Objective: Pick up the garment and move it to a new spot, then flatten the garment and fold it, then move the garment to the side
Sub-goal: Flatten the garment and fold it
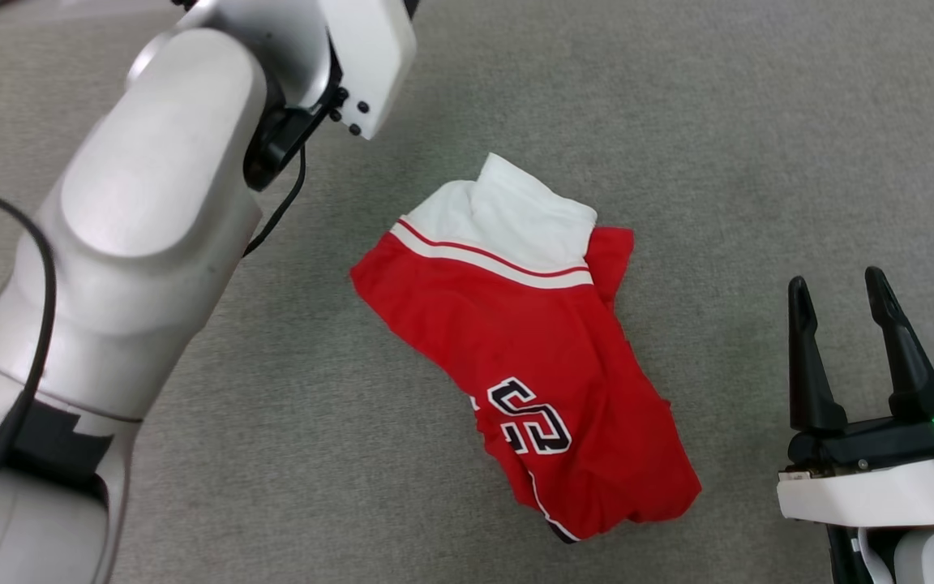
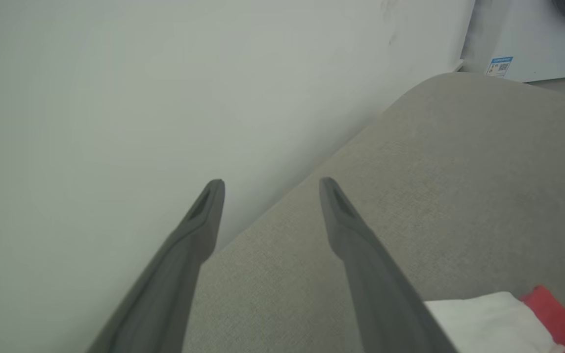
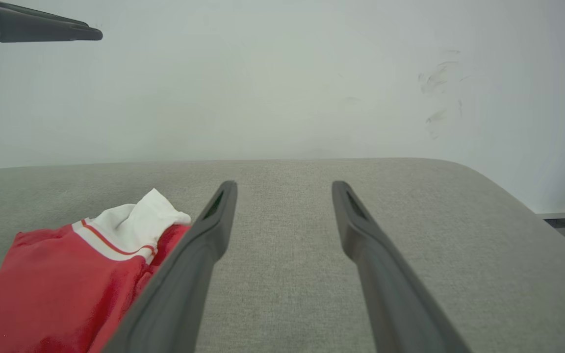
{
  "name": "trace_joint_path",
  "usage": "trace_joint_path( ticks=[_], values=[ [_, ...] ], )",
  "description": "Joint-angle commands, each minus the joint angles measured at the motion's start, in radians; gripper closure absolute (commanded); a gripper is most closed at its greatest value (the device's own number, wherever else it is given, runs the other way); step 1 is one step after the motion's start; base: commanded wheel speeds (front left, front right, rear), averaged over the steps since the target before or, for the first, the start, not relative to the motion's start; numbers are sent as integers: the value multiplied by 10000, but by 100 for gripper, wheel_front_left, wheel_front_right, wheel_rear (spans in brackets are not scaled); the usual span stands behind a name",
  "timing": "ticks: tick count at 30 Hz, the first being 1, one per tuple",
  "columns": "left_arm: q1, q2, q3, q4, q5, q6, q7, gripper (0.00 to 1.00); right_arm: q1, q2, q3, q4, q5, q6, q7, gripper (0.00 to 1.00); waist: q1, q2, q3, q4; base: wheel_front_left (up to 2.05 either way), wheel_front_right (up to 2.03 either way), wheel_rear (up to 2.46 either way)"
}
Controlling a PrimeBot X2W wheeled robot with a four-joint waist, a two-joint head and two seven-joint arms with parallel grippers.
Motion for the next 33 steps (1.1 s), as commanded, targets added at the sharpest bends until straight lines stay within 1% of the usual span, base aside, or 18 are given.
trace_joint_path(
  ticks=[1, 4, 6, 7, 9, 10, 12, 14, 17, 20, 22, 24, 25, 26, 27, 29, 33],
  values=[
    [-324, 120, -562, -14, -626, 14, 605, 0, -174, 11, 20, -60, 18, -7, -24, 0, -2, 0, 242, -226, 0, 0, 0],
    [-897, 518, -2010, -208, -1953, 16, 2087, 0, -282, 13, 71, -125, 33, -7, -24, 0, -2, 0, 475, -396, 0, 0, 0],
    [-1300, 768, -2800, -363, -2764, 14, 2989, 0, -356, 15, 98, -164, 62, -7, -24, 0, -2, 0, 643, -501, 0, 0, 0],
    [-1300, 768, -2800, -363, -2764, 14, 2989, 0, -356, 15, 98, -164, 62, -7, -24, 0, -2, 0, 643, -501, 0, 0, 0],
    [-1651, 943, -3514, -505, -3396, 13, 3701, 0, -426, 13, 126, -195, 95, -7, -24, 0, -2, 0, 827, -597, 0, 0, 0],
    [-1982, 1185, -4677, -603, -4093, 13, 4753, 0, -513, 16, 196, -238, 139, -7, -24, 0, -2, 0, 1091, -728, 0, 0, 0],
    [-2206, 1290, -5309, -629, -4510, 13, 5293, 0, -607, 13, 217, -259, 176, -7, -24, 0, -2, 0, 1269, -804, 0, 0, 0],
    [-2324, 1341, -5665, -630, -4920, 13, 5659, 0, -690, 13, 235, -274, 230, -7, -24, 0, -2, 0, 1445, -879, 0, 0, 0],
    [-2291, 1409, -6042, -732, -5017, 12, 6178, 0, -834, 13, 258, -279, 284, -7, -24, 0, -2, 0, 1671, -989, 0, 0, 0],
    [-1917, 1487, -6154, -897, -4920, 12, 6612, 0, -943, 13, 292, -275, 330, -7, -24, 0, -2, 0, 1807, -1085, 0, 0, 0],
    [-1416, 1575, -6231, -1132, -4517, 3, 7177, 0, -1022, 15, 312, -274, 335, -7, -24, 0, -2, 0, 1866, -1129, 0, 0, 0],
    [-1094, 1702, -6289, -1351, -4193, 0, 7277, 0, -1071, 13, 299, -280, 339, -7, -24, 0, -2, 0, 1902, -1147, 0, 0, 0],
    [-970, 1721, -6305, -1445, -4199, -2, 7193, 4, -1055, 15, 296, -267, 335, -7, -24, 0, -2, 0, 1895, -1140, 0, 0, 0],
    [-942, 1701, -6311, -1504, -4238, -11, 7039, 97, -1033, 13, 262, -251, 319, -7, -24, 0, -2, 0, 1869, -1101, 0, 0, 0],
    [-978, 1653, -6309, -1575, -4211, -11, 6935, 100, -1020, 15, 262, -238, 303, -7, -24, 0, -2, 0, 1827, -1056, 0, 0, 0],
    [-1181, 1639, -6249, -1712, -4053, 3, 6556, 100, -977, 13, 258, -201, 238, -7, -24, 0, -2, 0, 1680, -939, 0, 0, 0],
    [-1708, 1553, -6147, -1658, -4384, 9, 5103, 100, -828, 13, 236, -164, 143, -7, -24, 0, -2, 0, 1201, -621, 0, 0, 0]
  ],
)
